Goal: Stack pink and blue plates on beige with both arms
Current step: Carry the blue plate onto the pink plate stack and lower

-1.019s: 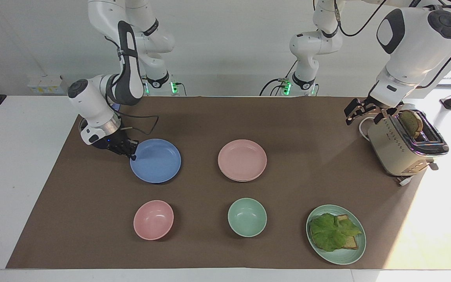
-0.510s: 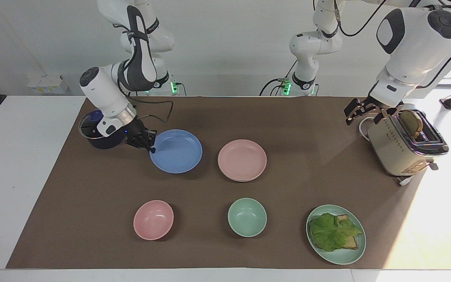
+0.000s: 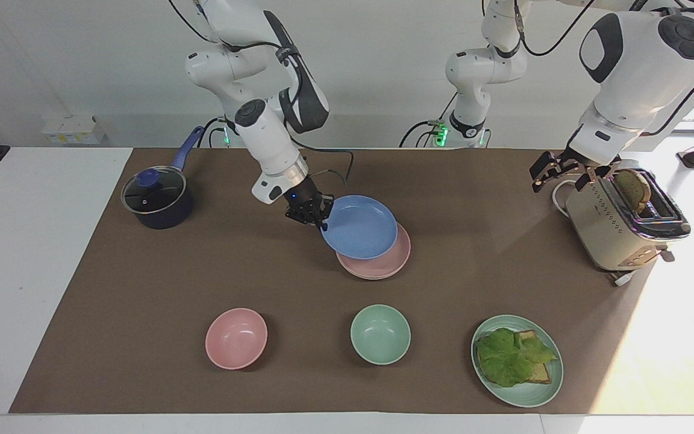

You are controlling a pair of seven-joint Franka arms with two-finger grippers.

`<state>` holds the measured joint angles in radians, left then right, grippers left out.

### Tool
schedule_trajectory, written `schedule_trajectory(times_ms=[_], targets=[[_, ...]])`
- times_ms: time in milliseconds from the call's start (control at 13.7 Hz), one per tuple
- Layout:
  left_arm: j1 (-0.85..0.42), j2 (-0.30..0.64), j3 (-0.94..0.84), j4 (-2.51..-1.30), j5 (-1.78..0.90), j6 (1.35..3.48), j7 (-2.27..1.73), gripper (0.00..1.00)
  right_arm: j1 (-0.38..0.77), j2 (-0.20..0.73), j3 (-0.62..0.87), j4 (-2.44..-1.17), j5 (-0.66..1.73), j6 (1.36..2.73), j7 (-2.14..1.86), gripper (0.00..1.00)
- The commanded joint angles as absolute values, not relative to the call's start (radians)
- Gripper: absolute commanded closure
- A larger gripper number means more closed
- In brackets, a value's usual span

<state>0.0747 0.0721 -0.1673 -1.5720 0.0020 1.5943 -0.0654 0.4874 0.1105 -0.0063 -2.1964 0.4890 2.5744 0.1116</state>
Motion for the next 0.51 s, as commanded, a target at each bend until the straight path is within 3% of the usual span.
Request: schedule_trajectory(times_ms=[0, 291, 437], targets=[[0.084, 0.064, -0.172, -1.572, 0.011, 1.580, -0.064, 0.00, 0.505, 0.141, -0.012, -2.180, 0.497, 2.583, 0.121, 1.00], [0.084, 0.066, -0.172, -1.572, 0.011, 1.580, -0.064, 0.00, 0.523, 0.166, -0.012, -2.175, 0.495, 2.589, 0.124, 0.99], [0.084, 0.066, -0.172, -1.572, 0.011, 1.580, -0.064, 0.00, 0.523, 0.184, -0.012, -2.148, 0.494, 2.627, 0.121, 0.88]])
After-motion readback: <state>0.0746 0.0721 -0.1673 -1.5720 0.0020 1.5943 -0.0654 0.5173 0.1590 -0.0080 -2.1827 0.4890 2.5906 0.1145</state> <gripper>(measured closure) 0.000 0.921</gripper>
